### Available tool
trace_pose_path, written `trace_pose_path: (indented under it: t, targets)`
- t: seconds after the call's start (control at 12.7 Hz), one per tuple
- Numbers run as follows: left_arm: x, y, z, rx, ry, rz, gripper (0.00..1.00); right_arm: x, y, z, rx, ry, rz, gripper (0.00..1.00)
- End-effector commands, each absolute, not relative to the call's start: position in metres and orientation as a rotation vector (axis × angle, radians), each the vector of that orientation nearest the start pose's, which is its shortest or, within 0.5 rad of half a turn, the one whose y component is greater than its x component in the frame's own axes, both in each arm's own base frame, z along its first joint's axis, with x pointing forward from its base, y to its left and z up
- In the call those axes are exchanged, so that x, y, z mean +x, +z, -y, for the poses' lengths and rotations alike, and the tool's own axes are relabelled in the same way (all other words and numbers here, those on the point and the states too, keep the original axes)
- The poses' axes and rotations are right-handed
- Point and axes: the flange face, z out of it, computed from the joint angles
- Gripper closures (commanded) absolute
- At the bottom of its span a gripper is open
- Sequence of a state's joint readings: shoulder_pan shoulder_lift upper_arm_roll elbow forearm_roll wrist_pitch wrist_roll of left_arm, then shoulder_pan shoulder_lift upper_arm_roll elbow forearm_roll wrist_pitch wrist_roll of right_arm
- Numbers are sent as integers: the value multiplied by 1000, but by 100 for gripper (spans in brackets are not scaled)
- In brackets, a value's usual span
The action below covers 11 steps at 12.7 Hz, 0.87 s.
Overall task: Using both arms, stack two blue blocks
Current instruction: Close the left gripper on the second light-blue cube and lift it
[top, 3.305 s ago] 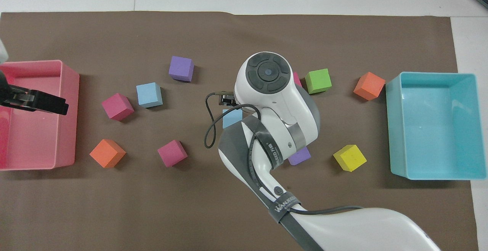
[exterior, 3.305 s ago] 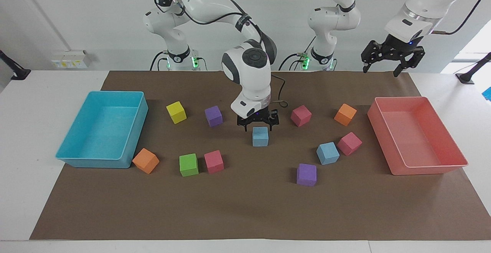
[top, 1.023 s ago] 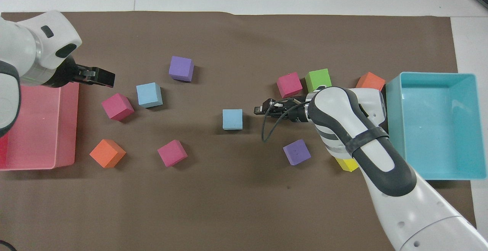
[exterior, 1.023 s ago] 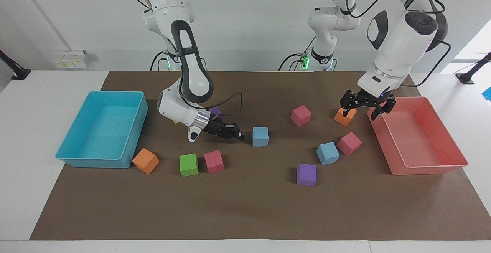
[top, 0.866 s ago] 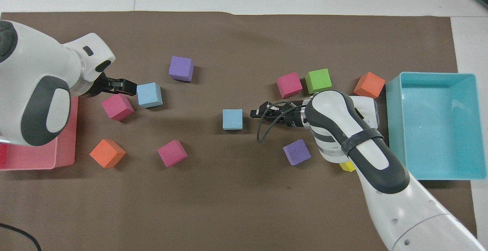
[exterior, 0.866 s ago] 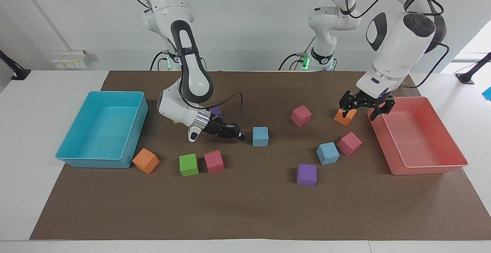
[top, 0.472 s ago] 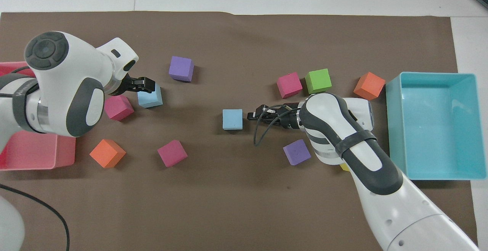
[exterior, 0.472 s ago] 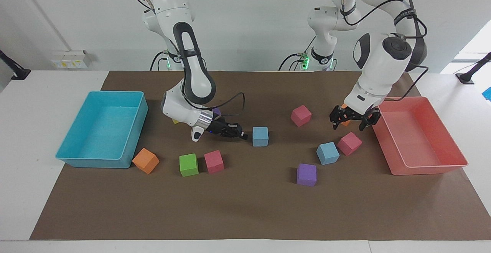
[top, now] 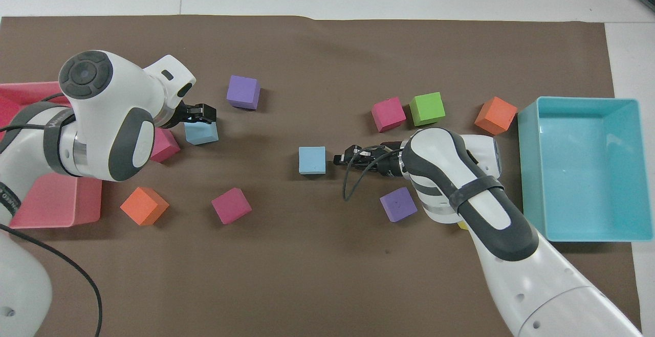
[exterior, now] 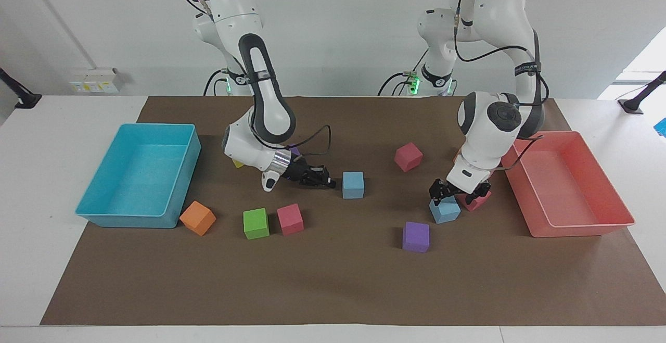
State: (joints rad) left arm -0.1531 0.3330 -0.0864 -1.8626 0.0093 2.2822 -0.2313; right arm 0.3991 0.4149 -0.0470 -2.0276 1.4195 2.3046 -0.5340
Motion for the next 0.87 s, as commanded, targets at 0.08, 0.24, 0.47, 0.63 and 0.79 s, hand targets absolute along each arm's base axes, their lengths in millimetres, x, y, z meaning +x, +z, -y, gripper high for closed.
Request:
trace_pose_path:
  t: [0.08,0.24,0.47,0.63,0.79]
  targets:
    - [617,325,154,-3169,-138,16,0,553,239,-223,-2197,-21,-231,100]
    - [613,320,154,-3167,-131,14,0,553,238,-223,-2197,-20,-233,100]
    - [605,303,162,-3169,-115,29,4,553,238,-224,-2197,-18,-231,100]
    - [610,304,155,-3170,-129,73,10,553,239,-223,-2197,-21,-231,100]
    - [613,307,154,-3171,-146,78,24,553,239,-223,-2196,-21,-233,100]
